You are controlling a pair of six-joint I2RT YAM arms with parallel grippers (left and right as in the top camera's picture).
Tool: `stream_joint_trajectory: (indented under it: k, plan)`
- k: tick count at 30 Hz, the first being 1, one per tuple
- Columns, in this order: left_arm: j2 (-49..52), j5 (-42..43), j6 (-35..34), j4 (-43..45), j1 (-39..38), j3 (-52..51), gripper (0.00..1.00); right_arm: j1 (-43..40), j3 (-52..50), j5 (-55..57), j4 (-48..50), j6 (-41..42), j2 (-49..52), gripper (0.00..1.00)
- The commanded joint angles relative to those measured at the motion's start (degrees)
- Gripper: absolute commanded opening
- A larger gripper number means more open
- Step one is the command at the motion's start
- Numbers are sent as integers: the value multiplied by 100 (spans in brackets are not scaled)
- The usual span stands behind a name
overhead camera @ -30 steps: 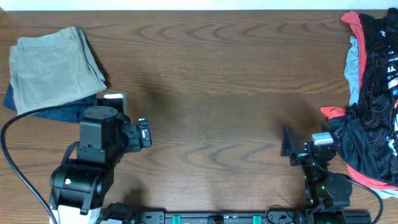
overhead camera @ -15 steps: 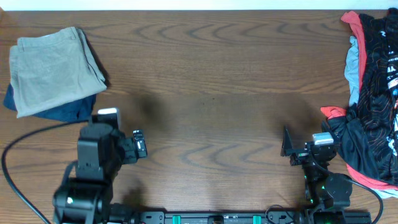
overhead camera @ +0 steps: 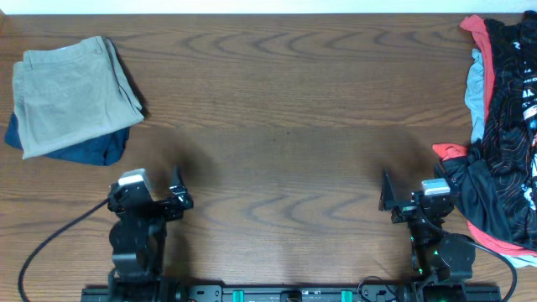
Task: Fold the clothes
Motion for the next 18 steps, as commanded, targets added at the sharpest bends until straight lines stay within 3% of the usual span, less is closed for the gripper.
stream_joint_trajectory:
  k: [1, 4, 8, 18]
  plan:
    - [-382, -66, 299, 929, 107, -573, 98, 68, -13, 35, -22, 87, -37, 99]
    - [-608, -57, 702, 2144, 109, -1108, 98, 68, -13, 35, -22, 87, -37, 99]
    - [-809, 0, 1231, 2225, 109, -1086, 98, 68, -13, 33, -22, 87, -37, 99]
    - [-1110, 33, 420, 476, 109, -1086, 98, 68, -13, 35, -22, 87, -37, 99]
